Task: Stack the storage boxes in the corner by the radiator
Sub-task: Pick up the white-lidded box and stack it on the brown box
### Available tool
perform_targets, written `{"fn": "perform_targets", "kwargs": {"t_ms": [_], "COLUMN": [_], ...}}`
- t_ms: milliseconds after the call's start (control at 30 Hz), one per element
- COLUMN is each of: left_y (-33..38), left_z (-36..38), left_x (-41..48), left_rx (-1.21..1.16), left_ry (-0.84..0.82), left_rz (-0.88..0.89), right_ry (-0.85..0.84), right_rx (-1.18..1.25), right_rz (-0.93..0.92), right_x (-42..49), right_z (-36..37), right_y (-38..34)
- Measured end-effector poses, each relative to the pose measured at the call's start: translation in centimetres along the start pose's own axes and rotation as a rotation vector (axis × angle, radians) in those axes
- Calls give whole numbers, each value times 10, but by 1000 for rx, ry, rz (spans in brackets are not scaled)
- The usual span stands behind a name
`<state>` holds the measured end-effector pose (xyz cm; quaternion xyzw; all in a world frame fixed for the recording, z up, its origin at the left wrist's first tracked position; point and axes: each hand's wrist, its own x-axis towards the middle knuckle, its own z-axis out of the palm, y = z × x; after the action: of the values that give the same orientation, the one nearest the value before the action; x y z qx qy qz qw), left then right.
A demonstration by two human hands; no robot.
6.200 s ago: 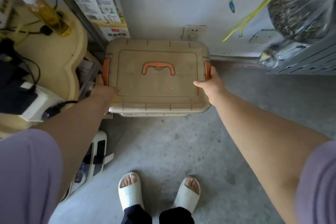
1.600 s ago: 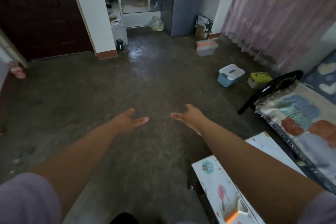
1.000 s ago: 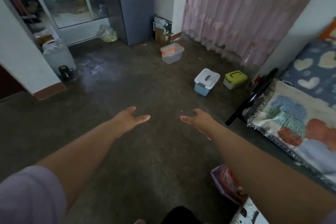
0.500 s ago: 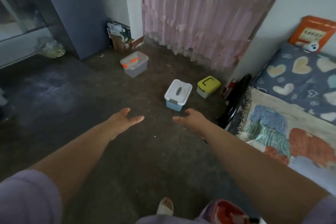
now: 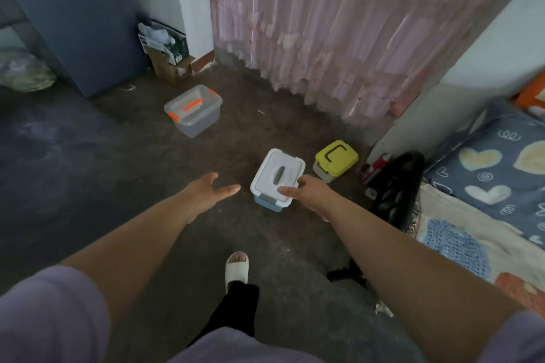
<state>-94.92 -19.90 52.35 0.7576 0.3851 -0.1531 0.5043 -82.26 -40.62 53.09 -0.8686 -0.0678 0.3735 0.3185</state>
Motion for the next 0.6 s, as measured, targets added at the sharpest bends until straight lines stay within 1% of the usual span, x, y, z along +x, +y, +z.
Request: {"fn": "perform_targets", "kwargs": {"t_ms": [100,267,333,433,600], "left_y": [46,118,141,164,181], "left_z": [-18,-45,-48,-48,-36], "left_x": [85,189,223,267,326], "left_rx": [-1,39,60,50,47], "left_ry": [-24,-30,-46,-56,-83], "left_rz": [-15,-9,-21,-68,-135], "right_ry": [-2,7,-5,-44,-136], "right_rx": [0,-12,-1,-33,-95], "right_rz": [34,79,96,125,126], "right_x": [80,178,211,258,338], "right_z": [-30,-76,-91,-114,-148], "right_y": [-35,-84,-92,-100,-104]}}
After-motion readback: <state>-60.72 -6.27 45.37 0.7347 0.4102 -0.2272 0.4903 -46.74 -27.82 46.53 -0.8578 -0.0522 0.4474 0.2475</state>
